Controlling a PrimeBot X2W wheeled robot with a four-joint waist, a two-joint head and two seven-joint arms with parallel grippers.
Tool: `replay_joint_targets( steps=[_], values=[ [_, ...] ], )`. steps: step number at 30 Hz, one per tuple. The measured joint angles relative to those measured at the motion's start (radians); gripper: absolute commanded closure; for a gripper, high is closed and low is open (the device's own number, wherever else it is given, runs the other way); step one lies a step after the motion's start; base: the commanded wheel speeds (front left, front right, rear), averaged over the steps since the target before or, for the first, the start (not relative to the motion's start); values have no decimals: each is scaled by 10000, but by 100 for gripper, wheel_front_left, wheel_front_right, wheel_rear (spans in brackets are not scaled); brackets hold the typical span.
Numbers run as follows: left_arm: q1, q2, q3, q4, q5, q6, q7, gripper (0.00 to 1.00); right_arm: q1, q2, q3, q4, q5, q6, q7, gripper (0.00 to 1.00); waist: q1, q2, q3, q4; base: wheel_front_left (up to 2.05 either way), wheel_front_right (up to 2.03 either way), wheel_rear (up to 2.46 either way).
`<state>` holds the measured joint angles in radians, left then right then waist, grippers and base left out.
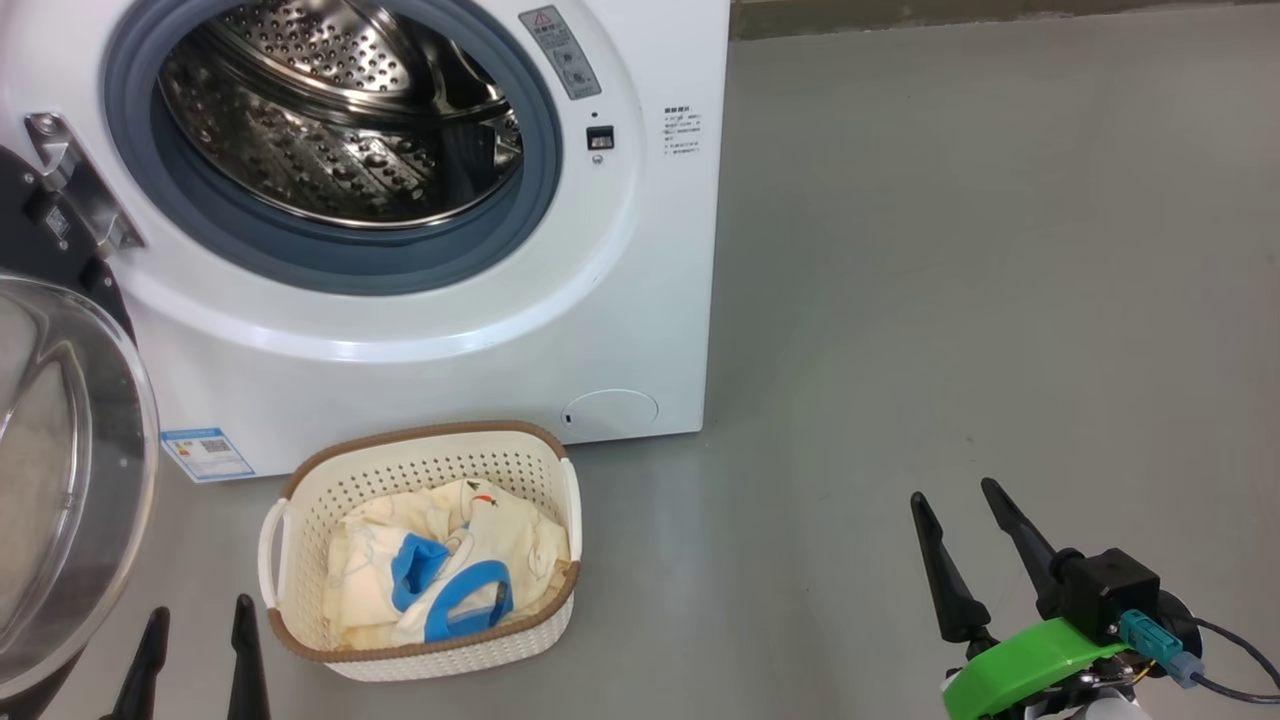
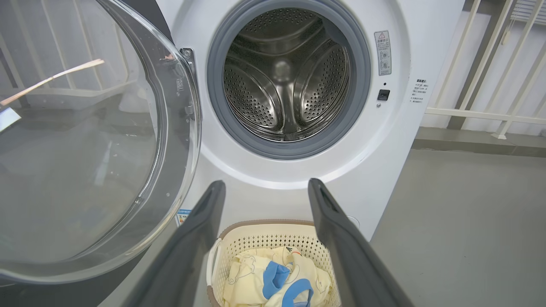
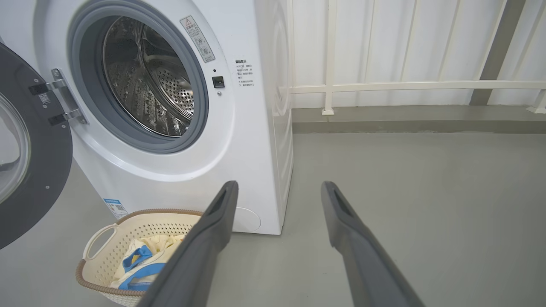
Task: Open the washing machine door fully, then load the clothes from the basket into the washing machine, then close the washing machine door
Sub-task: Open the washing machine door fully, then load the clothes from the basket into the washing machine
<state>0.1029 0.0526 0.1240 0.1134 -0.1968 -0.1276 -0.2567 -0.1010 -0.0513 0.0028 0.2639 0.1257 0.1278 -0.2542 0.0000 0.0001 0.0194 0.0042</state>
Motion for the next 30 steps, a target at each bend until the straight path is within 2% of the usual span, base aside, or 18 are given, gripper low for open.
replay_joint_targets(
  steps=[16, 22, 30],
  values=[
    [-5, 6, 54, 105, 33, 0, 0, 0, -1, 0, -52, 15, 4, 0, 0, 0, 0, 0, 72, 69, 15, -15, 0],
    [-30, 31, 52, 240, 17, 0, 0, 0, -1, 2, -40, 36, 4, 0, 0, 0, 0, 0, 79, 78, 122, -122, 0],
    [-54, 96, 159, 203, 19, 0, 0, 0, -1, 0, -38, 46, 6, 0, 0, 0, 0, 0, 102, 110, 198, -198, 0]
  ],
)
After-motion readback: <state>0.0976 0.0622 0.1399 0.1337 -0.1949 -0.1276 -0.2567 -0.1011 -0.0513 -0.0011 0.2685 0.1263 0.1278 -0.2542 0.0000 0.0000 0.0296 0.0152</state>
